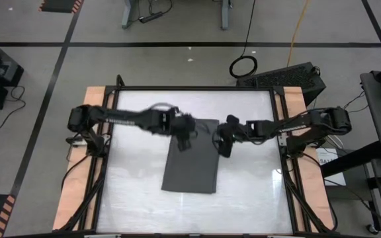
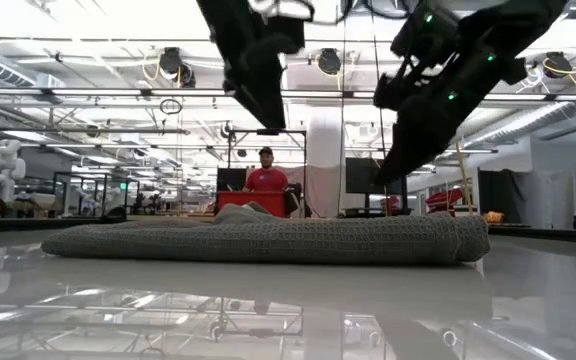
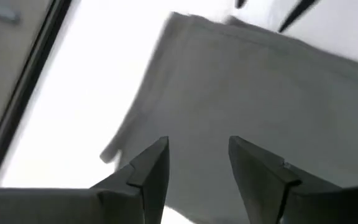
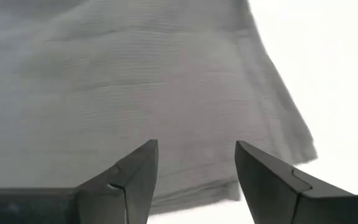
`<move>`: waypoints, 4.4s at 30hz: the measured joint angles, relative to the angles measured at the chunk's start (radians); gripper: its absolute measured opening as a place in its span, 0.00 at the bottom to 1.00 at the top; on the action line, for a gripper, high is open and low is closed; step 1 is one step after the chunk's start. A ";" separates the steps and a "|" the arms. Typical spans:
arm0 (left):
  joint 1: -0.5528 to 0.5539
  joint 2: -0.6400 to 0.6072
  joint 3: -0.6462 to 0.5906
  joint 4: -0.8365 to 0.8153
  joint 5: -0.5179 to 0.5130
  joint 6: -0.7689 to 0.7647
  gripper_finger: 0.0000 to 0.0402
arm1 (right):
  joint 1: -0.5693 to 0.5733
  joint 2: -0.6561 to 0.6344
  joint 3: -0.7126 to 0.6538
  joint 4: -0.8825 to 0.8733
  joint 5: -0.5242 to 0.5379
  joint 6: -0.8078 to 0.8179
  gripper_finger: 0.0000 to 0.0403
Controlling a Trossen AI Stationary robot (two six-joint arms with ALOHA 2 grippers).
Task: Roll towel
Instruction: Fold the dark gray towel
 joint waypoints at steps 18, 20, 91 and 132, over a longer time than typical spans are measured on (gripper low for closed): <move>0.396 0.003 -0.274 0.254 0.376 0.041 0.62 | -0.377 0.233 0.001 0.168 -0.247 -0.018 0.51; 0.406 0.003 -0.302 0.314 0.428 0.038 0.69 | -0.396 0.283 0.003 0.219 -0.291 -0.020 0.51; 0.417 0.083 -0.312 0.273 0.518 0.234 0.04 | -0.383 0.356 0.038 0.236 -0.317 -0.170 0.05; -0.400 -0.421 -0.108 0.388 0.407 0.223 0.01 | 0.455 -0.314 0.489 -0.407 -0.289 -0.100 0.00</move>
